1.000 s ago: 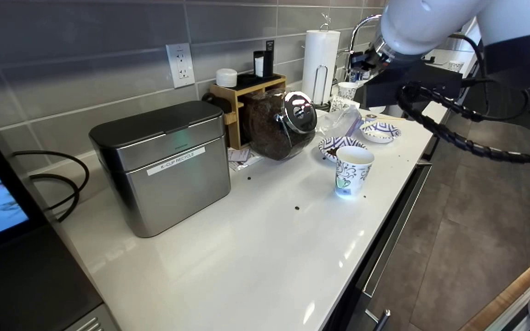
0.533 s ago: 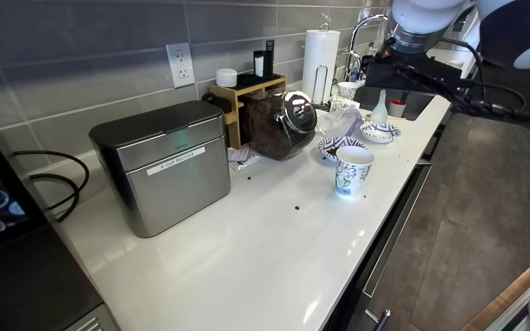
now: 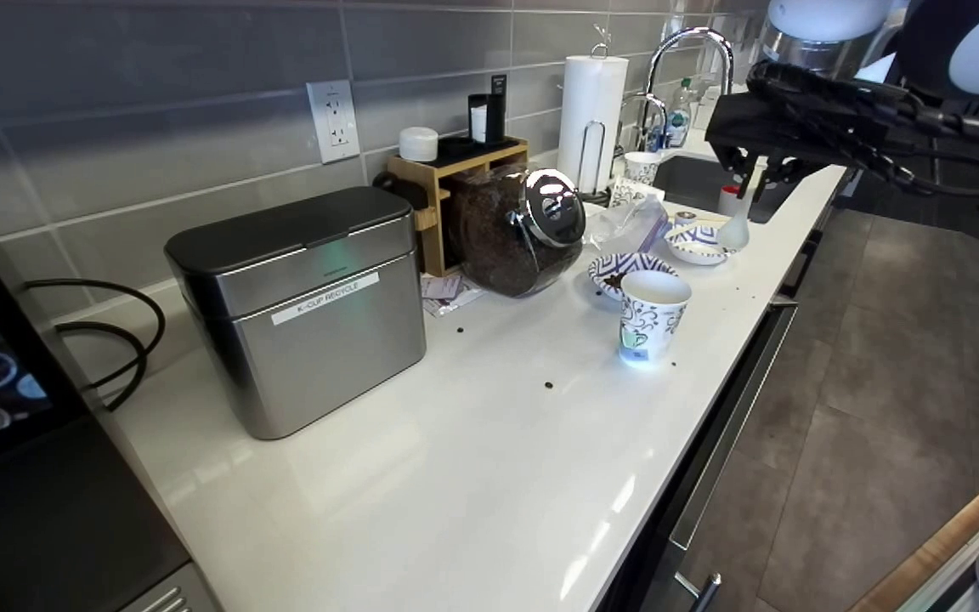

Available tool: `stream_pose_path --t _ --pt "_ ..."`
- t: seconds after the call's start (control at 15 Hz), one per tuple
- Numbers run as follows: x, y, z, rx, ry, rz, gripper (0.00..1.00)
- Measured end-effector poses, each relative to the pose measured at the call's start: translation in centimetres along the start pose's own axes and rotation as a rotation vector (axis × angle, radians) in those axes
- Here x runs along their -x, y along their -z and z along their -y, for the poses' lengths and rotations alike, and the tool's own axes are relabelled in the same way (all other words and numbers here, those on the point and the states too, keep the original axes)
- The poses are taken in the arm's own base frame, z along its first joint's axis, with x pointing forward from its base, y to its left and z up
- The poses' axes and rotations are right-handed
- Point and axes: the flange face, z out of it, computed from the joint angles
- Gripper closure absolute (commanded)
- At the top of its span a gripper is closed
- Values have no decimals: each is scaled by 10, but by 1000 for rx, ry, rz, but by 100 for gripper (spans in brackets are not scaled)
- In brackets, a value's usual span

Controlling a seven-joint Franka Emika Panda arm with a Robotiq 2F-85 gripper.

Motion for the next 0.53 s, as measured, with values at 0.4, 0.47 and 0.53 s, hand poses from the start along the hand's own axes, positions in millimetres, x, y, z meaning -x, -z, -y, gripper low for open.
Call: stream_pose_path --t 0.4,0.47,0.53 --pt "-22 -31 -35 11 -64 34 87" --pt "-23 -34 -37 8 -68 35 87" --pt "-23 -35 -38 8 -69 35 97"
